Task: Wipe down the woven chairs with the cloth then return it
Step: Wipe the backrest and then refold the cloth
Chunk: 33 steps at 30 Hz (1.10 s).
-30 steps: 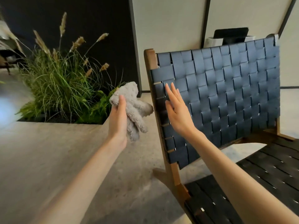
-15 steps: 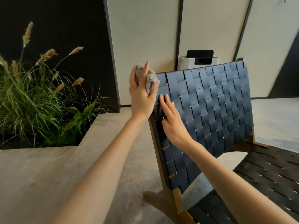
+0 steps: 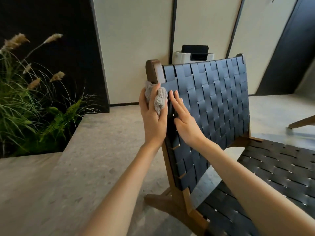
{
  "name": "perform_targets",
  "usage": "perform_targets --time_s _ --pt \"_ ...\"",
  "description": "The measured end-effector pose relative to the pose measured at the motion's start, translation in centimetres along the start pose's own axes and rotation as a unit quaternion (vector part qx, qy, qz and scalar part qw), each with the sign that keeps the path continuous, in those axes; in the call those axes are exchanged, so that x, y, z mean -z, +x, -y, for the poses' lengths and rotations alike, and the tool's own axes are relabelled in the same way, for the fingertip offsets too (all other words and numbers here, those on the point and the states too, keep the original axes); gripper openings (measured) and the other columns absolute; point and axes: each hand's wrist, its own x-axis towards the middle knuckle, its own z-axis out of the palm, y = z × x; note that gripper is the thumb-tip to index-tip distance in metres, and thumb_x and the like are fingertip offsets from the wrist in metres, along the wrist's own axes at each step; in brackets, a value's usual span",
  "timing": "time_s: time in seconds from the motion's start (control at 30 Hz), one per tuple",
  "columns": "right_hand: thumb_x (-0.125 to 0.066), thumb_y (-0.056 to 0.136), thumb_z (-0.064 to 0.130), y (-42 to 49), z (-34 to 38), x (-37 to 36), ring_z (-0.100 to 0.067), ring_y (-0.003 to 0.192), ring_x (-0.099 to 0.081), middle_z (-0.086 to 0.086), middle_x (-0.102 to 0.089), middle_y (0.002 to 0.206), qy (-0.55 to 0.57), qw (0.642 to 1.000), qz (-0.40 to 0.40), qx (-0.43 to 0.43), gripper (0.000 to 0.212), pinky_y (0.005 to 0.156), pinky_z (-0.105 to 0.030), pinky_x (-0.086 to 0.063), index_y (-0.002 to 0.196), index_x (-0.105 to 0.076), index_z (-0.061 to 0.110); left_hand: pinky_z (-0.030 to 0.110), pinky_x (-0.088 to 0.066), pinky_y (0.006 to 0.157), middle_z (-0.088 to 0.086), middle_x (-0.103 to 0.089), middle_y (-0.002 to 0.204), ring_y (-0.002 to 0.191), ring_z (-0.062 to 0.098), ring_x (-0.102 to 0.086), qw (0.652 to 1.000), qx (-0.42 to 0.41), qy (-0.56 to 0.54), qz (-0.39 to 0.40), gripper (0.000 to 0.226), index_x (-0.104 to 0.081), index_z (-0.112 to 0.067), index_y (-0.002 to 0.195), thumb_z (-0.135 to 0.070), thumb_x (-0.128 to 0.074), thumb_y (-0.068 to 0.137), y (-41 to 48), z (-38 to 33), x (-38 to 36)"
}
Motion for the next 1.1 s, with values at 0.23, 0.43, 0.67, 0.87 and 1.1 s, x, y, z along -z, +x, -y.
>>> perform_targets --time_s 0.23,0.43,0.67,0.87,1.1 --pt "-0.028 0.092 -0.013 -1.4 -1.5 0.3 -0.003 0.145 -0.004 0.026 -0.016 0.15 0.008 1.0 -0.02 0.004 0.074 0.105 0.001 -0.006 0.142 -0.027 0.042 0.036 -0.029 0.115 -0.006 -0.016 0.151 0.14 0.012 -0.025 0.998 0.048 -0.017 0.032 0.051 -0.026 -0.045 0.143 -0.037 -0.046 0.097 -7.2 1.6 0.0" --pt "-0.036 0.09 -0.016 -5.8 -4.1 -0.1 0.018 0.133 -0.002 0.038 -0.002 0.147 -0.116 0.993 0.02 0.012 0.083 0.102 0.002 -0.019 0.145 -0.015 0.044 0.031 -0.032 0.113 0.004 -0.018 0.152 0.14 0.014 -0.024 0.997 0.062 -0.012 0.049 0.057 -0.027 -0.024 0.146 -0.022 -0.054 0.095 -12.0 2.7 0.1" --pt "-0.048 0.089 -0.012 -12.7 -8.0 -1.4 0.012 0.126 -0.02 0.029 0.002 0.152 -0.169 0.984 0.048 -0.025 0.089 0.078 -0.012 -0.051 0.144 -0.009 0.046 0.044 -0.031 0.114 0.009 -0.017 0.152 0.14 0.021 -0.024 0.993 0.102 -0.008 0.055 0.057 -0.016 -0.05 0.144 -0.045 -0.045 0.096 -17.2 3.9 -0.1" --pt "-0.047 0.087 -0.016 -14.0 -10.1 -2.9 -0.005 0.143 -0.004 0.029 0.002 0.154 -0.144 0.989 0.031 -0.033 0.09 0.107 -0.028 -0.041 0.144 -0.011 0.044 0.05 -0.039 0.107 -0.002 -0.02 0.151 0.139 0.018 -0.029 0.99 0.132 0.001 0.039 0.063 -0.02 -0.037 0.147 -0.026 -0.055 0.095 -22.4 4.9 -0.4" --pt "-0.038 0.084 -0.023 -14.4 -11.6 -3.8 -0.013 0.147 -0.003 0.014 -0.005 0.159 -0.083 0.996 0.012 -0.012 0.087 0.114 -0.023 -0.023 0.148 -0.015 0.032 0.057 -0.034 0.107 0.013 -0.015 0.151 0.14 0.032 -0.023 0.989 0.124 0.05 0.063 0.063 -0.009 -0.053 0.144 -0.044 -0.047 0.095 -28.1 5.7 -0.6"
